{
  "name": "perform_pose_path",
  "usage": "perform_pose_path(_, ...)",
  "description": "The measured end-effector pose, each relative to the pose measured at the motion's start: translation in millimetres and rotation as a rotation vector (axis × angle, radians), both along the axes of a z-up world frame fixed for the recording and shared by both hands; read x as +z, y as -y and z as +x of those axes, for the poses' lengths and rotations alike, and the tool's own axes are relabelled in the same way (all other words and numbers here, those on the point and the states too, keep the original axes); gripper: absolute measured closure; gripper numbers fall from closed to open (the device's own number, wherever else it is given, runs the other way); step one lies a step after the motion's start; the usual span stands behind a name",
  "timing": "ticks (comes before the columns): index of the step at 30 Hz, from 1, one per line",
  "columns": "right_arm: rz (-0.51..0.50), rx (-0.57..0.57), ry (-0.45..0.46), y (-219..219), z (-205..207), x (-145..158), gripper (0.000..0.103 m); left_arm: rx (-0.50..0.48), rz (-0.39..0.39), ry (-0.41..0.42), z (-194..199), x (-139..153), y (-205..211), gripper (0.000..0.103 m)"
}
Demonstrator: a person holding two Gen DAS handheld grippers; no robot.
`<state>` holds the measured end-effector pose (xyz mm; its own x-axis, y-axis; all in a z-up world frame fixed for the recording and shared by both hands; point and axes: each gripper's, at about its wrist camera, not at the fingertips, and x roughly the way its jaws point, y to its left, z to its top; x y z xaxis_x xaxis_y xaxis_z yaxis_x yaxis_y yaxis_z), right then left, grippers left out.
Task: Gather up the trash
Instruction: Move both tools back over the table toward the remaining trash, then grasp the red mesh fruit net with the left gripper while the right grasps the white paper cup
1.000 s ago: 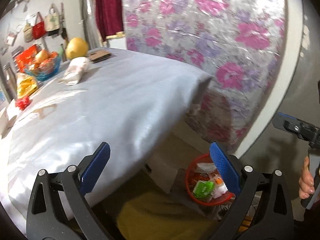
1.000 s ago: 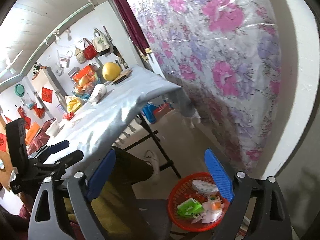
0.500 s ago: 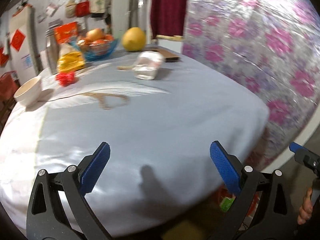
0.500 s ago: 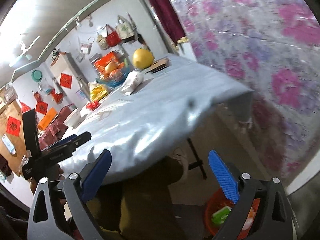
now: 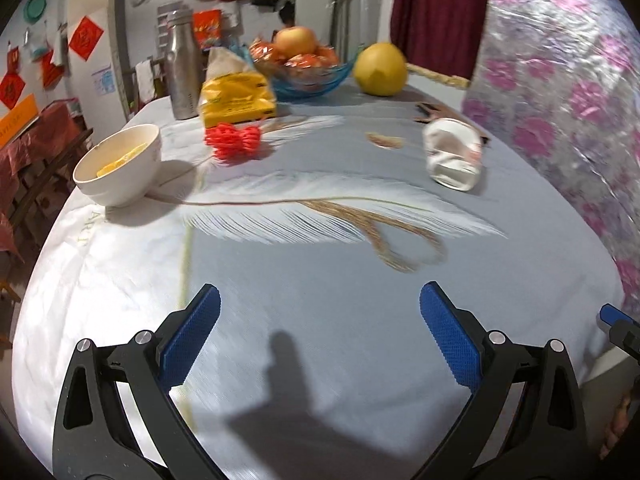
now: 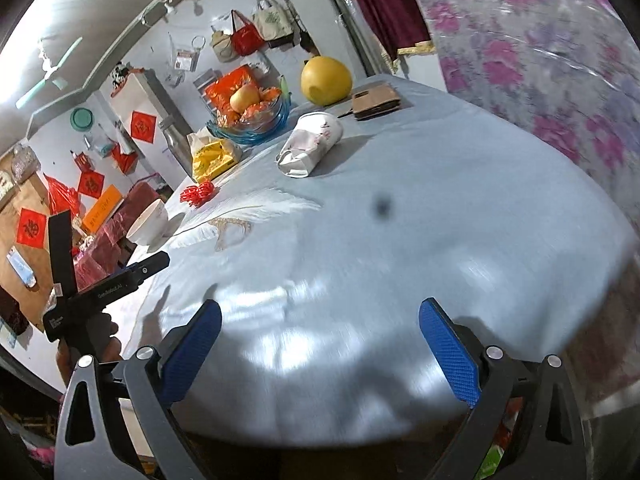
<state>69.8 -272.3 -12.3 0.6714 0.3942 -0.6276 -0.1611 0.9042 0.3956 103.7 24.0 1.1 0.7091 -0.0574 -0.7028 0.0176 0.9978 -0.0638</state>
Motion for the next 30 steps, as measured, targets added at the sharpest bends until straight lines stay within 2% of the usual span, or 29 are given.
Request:
perform_pose_path(9, -0.047, 0.025, -0.018, -37, 76, 1, 0.006, 0.047, 0.018, -0.051, 65, 1, -31, 0.007)
perform_pose_path(17, -0.119, 0.023, -0.028, -54, 126, -3, 0.006, 0.085, -0.026, -0.089, 128, 5, -51, 0.007)
perform_pose_path(22, -0.13, 0.011, -0.015, -57, 137, -4, 0.006, 0.127, -0.04, -0.065, 171, 14, -65, 0.007)
perform_pose_path(27, -0.123, 0.015, -0.034, -57, 142, -8, 0.006, 0.16, -0.032, -0.07, 205, 5, -76, 0.007)
perform_pose_path(30, -0.112, 0.016, -0.047, -56, 144, -10, 0.006, 0.181, 0.029, -0.062, 215, -4, -77, 0.007)
